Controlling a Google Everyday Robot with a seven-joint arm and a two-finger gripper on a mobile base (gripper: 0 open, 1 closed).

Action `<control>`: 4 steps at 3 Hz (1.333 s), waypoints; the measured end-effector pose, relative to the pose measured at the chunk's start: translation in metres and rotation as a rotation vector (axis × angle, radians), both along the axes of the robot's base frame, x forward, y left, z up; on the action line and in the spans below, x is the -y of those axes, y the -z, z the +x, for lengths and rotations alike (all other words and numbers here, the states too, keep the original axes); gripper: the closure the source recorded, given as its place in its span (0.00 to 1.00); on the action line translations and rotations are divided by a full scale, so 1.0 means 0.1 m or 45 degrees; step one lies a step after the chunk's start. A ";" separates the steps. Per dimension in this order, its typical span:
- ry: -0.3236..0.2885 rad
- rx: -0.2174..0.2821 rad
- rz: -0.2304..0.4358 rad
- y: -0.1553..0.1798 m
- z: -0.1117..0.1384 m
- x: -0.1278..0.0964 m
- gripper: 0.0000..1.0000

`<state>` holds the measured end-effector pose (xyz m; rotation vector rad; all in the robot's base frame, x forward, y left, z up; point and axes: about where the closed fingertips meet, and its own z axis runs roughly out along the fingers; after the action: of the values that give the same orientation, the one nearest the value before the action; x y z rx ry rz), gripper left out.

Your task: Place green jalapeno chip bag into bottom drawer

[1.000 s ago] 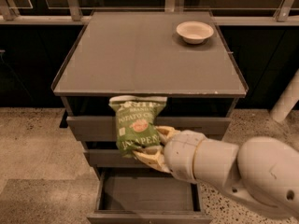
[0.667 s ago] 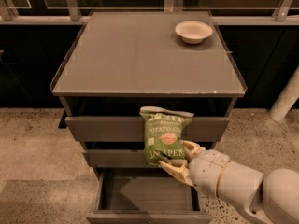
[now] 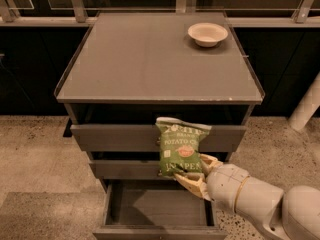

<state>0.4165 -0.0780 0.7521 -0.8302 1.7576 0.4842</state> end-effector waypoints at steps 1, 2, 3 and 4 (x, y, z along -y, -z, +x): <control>0.032 0.004 0.056 0.28 0.08 0.15 1.00; -0.027 -0.036 0.211 0.81 0.21 0.27 1.00; -0.122 -0.155 0.381 1.37 0.22 0.22 1.00; -0.202 -0.296 0.517 1.90 0.18 0.08 1.00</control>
Offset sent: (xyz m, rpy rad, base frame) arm 0.0297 -0.0409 -0.1580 0.3712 0.1035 0.1288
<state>0.4346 -0.0856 0.5618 -0.6432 1.7242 1.0401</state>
